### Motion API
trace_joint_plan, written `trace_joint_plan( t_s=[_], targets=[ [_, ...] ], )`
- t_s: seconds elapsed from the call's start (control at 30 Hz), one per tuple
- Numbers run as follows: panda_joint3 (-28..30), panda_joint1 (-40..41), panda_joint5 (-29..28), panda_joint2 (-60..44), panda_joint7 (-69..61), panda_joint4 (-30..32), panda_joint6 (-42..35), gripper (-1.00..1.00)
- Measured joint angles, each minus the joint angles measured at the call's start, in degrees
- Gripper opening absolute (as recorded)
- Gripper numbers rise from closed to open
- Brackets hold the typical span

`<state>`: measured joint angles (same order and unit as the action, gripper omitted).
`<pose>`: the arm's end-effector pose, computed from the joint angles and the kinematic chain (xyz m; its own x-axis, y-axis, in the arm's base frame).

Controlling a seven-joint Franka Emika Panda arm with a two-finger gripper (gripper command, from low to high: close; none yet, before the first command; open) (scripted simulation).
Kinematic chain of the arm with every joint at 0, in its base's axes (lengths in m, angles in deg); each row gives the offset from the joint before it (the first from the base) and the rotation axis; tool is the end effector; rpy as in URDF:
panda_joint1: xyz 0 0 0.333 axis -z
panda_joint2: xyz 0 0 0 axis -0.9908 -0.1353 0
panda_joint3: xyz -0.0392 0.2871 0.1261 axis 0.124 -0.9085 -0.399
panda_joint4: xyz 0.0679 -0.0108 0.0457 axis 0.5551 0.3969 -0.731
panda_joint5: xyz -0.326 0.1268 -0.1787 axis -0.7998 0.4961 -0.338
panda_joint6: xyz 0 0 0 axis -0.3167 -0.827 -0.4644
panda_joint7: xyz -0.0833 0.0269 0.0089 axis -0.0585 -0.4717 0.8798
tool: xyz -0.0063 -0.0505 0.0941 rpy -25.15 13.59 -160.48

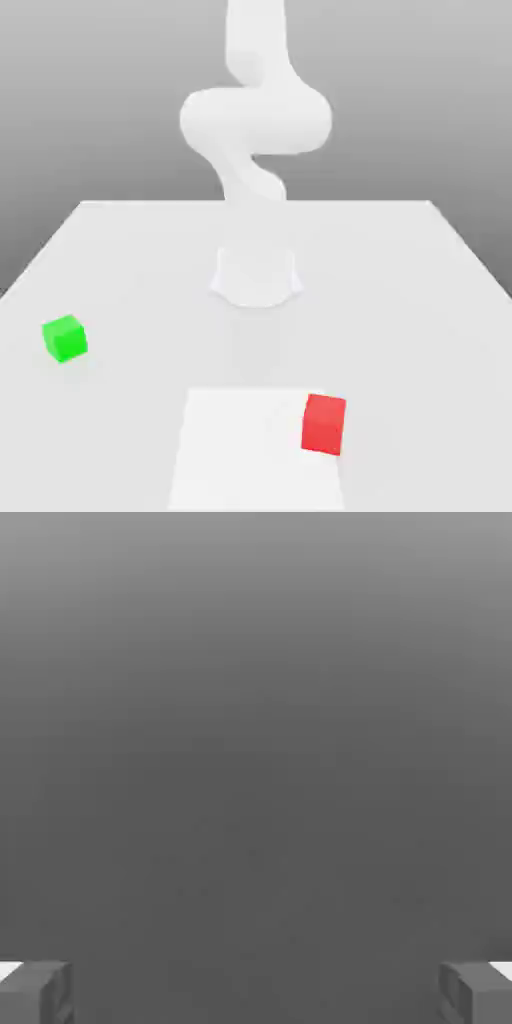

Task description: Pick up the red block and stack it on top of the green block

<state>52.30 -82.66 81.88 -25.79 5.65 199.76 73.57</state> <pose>0.3815 0.0082 0.6617 0.5195 -0.7384 0.4300 -0.5478 -0.6740 -0.4956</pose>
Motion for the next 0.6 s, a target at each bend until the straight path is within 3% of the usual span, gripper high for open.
trace_joint_plan(
  t_s=[0.33,0.6],
  targets=[
    [-4.32,-1.49,3.49,-21.19,8.61,10.22,11.49,0.00],
    [-8.49,-2.09,0.73,-37.82,19.26,18.29,20.65,0.00]
  ],
)
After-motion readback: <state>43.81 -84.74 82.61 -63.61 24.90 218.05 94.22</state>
